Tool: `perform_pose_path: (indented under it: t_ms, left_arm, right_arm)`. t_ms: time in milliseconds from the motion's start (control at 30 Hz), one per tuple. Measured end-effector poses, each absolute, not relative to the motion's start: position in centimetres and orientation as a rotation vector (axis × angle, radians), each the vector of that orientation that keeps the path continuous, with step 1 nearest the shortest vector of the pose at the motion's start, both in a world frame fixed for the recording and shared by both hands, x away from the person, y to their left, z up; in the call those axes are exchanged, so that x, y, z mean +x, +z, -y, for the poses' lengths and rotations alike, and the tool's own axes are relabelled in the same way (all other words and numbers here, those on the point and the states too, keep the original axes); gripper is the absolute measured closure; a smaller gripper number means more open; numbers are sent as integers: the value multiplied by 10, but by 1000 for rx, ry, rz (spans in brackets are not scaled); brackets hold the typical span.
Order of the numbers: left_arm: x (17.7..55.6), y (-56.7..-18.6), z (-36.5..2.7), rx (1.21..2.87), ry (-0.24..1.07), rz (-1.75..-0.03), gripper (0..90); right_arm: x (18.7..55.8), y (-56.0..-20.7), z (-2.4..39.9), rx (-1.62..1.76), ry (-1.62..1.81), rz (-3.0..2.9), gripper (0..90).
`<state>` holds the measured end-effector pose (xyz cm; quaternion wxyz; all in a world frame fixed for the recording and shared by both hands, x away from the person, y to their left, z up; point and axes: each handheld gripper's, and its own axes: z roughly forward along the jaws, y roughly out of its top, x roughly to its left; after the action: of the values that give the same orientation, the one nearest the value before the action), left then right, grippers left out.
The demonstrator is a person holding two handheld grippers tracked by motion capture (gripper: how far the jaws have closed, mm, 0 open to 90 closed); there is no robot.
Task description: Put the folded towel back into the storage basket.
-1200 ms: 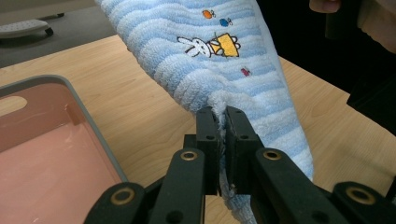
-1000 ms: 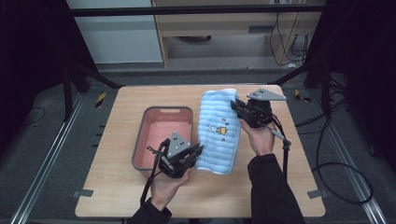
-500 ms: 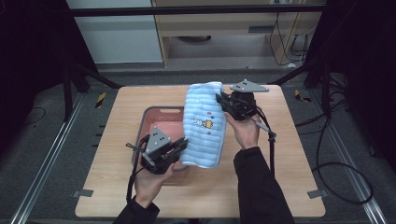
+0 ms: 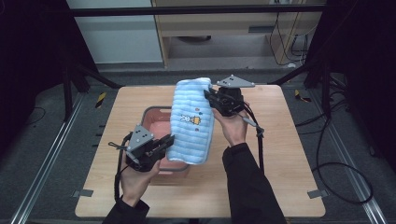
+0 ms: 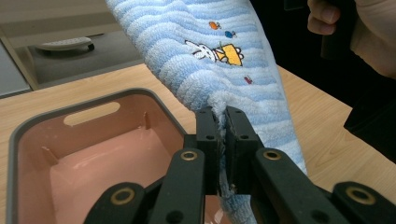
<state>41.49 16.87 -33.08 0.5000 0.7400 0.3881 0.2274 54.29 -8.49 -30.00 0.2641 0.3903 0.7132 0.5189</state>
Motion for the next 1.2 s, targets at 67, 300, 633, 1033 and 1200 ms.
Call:
perform_pose_path:
  t_ms: [67,300,633,1033,1200]
  left_arm:
    - [414,-330,-174,1785,555,-946,851]
    - [415,-328,-190,1769,569,-970,851]
    - [418,-330,-211,1763,595,-1010,851]
    - [426,-344,-229,1762,592,-1067,851]
    - [433,-352,-229,1789,591,-1083,851]
  right_arm:
    - [545,-299,77,1044,1408,-1936,800]
    - [550,-298,59,1020,1422,-1945,801]
    - [559,-302,39,1004,1433,-1969,800]
    - [572,-316,15,992,1434,-2001,799]
    - [578,-326,11,993,1427,-2011,799]
